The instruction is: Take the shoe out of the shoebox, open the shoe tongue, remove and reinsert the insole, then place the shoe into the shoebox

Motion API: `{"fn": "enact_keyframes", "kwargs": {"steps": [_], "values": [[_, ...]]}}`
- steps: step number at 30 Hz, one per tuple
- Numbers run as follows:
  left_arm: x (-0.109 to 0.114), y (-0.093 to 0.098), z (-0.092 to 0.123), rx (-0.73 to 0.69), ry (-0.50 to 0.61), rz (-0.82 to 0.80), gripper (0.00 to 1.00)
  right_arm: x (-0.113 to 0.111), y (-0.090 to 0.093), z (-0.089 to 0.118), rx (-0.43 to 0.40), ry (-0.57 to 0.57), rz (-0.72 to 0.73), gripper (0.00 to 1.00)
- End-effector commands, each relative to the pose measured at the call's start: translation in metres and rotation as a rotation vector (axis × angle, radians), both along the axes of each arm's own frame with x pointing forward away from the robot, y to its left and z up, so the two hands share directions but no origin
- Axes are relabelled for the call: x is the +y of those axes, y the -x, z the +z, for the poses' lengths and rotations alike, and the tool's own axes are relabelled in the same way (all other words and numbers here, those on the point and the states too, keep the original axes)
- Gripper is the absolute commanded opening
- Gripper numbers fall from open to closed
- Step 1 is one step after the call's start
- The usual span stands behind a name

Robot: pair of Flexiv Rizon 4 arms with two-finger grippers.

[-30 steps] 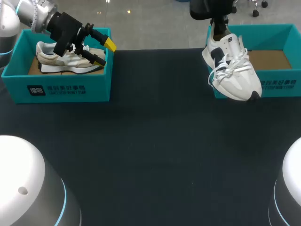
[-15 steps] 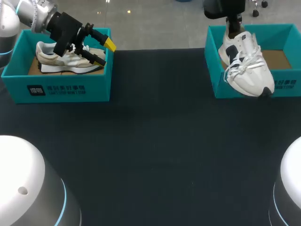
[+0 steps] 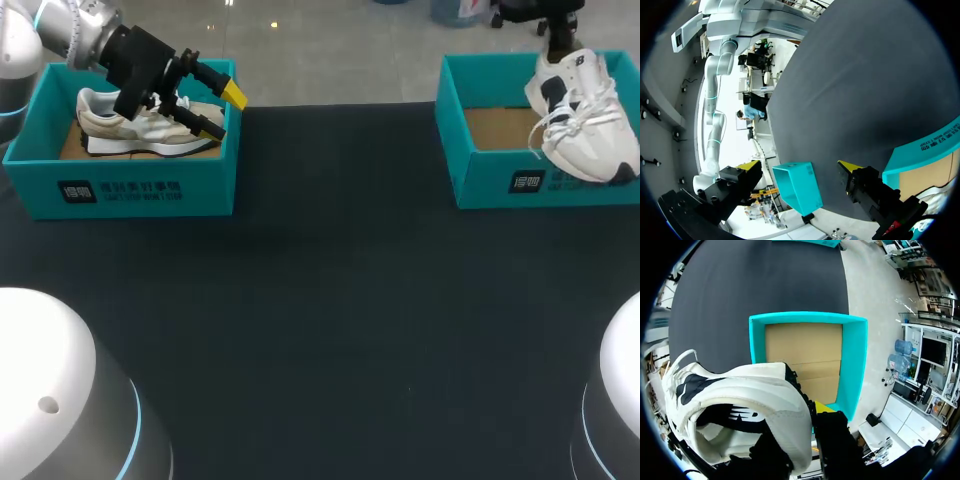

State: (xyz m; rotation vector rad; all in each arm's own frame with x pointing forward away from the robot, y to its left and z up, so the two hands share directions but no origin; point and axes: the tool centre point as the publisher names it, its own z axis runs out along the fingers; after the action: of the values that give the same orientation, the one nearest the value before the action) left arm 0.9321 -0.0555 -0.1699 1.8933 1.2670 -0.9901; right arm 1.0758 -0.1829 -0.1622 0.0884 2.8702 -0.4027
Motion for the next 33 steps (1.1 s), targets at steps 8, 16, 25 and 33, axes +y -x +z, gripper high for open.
{"fn": "enact_keyframes", "kwargs": {"steps": [8, 16, 25, 33], "values": [[0.0, 0.0, 0.001, -0.001, -0.003, -0.001, 1.0, -0.006, 0.002, 0.003, -0.003, -0.012, 0.002, 0.0], [0.0, 0.0, 0.001, -0.001, -0.003, -0.001, 1.0, -0.036, -0.004, -0.012, 0.029, 0.048, -0.006, 0.0], [0.0, 0.0, 0.001, -0.001, -0.003, -0.001, 1.0, -0.117, -0.033, -0.014, 0.078, 0.063, -0.052, 0.0], [0.0, 0.0, 0.001, -0.001, -0.003, -0.001, 1.0, -0.151, -0.036, -0.015, 0.092, 0.111, -0.124, 0.0]]}}
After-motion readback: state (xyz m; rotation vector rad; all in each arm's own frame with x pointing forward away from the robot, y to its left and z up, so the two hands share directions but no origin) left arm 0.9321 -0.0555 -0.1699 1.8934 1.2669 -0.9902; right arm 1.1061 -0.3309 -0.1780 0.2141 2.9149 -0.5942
